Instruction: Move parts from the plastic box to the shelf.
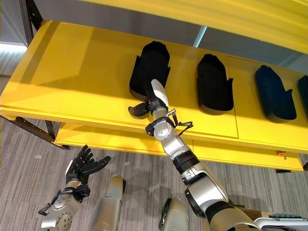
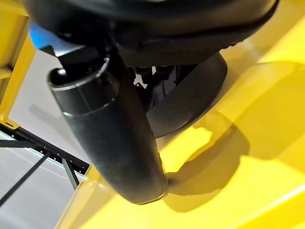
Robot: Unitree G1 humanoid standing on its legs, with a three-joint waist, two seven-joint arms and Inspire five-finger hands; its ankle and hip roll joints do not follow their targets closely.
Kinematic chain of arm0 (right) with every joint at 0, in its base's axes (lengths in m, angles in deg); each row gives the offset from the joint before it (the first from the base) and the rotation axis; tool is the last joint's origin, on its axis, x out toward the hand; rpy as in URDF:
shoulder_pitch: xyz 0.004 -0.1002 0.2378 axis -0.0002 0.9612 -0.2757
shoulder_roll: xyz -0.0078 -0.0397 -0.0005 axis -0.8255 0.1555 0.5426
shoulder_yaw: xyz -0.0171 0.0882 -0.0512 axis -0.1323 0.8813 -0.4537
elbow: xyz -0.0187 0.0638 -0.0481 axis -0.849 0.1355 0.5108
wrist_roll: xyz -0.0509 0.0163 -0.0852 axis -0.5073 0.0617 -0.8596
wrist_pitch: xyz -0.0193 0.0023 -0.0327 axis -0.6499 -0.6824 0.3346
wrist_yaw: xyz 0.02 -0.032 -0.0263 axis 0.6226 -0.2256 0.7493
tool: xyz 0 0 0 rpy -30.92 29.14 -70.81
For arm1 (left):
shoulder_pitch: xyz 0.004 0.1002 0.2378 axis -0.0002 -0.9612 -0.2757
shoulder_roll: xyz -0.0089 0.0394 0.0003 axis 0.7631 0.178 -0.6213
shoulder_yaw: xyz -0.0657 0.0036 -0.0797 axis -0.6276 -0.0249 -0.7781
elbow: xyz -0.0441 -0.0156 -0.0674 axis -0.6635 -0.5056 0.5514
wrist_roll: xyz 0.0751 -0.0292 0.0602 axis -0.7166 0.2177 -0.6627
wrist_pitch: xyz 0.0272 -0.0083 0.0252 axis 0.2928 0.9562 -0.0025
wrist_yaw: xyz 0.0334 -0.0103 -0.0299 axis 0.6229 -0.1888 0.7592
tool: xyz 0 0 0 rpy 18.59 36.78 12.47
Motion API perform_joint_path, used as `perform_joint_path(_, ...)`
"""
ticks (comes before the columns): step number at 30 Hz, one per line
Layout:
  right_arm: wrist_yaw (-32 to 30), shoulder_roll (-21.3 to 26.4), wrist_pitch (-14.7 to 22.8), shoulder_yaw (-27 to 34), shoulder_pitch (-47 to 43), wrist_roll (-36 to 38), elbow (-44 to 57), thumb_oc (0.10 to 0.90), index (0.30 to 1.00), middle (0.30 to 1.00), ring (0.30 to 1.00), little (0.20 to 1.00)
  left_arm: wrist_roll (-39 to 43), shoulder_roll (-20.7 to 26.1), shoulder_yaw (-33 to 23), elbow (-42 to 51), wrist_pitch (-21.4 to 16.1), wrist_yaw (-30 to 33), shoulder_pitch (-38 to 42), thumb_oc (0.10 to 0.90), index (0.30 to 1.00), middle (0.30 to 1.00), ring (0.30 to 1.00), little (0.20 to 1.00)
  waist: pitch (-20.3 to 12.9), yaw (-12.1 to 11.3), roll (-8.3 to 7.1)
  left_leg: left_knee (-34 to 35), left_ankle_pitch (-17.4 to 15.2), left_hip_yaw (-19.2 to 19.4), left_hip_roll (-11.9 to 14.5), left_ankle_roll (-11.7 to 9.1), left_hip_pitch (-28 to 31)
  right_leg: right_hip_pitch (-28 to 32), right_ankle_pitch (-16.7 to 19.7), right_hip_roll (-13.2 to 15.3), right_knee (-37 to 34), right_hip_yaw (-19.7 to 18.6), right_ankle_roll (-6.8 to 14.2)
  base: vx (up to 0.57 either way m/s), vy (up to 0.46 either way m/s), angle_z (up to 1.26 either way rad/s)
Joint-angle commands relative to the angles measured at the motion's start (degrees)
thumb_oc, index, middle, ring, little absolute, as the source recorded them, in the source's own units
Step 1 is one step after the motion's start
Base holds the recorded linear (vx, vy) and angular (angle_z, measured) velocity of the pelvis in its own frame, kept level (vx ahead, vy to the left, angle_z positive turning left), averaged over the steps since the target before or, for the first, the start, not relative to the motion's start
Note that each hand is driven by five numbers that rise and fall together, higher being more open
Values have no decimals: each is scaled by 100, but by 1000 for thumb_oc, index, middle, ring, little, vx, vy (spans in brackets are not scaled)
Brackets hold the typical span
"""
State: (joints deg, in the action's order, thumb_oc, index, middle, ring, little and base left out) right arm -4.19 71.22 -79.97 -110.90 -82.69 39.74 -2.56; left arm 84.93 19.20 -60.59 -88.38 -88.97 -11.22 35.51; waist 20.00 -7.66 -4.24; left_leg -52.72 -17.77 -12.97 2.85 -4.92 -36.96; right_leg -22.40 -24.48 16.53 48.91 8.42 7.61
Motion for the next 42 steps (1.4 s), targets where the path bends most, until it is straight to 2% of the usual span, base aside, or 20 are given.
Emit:
perform_joint_path(1,4,319,68,253,23,-325,191,900,1000,1000,1000,1000,-226,-31,-15,774,-456,-85,4,900,1000,1000,1000,1000,-300,18,149,-32,-240,44,209,254,6,14,-80,-167,222,-84,-485,0,0,0)
perform_joint_path(7,179,397,76,162,122,-593,352,900,1000,1000,1000,1000,-249,-61,-83,759,-458,-102,-11,900,1000,1000,1000,1000,-318,46,135,-23,-243,50,235,243,-10,-2,-90,-172,227,-82,-485,0,0,0)
perform_joint_path(16,454,468,153,89,368,-580,523,900,1000,1000,1000,1000,-244,-126,-180,761,-425,-160,-70,900,1000,1000,1000,1000,-363,113,86,11,-228,42,269,226,-31,-48,-109,-208,231,-92,-488,0,0,0)
perform_joint_path(42,750,710,354,161,872,-826,1273,900,1000,1000,1000,1000,-281,-205,-380,826,-435,-212,-156,900,1000,1000,1000,1000,-395,250,57,18,-226,84,332,229,-58,-153,-78,-245,256,-141,-474,0,0,0)
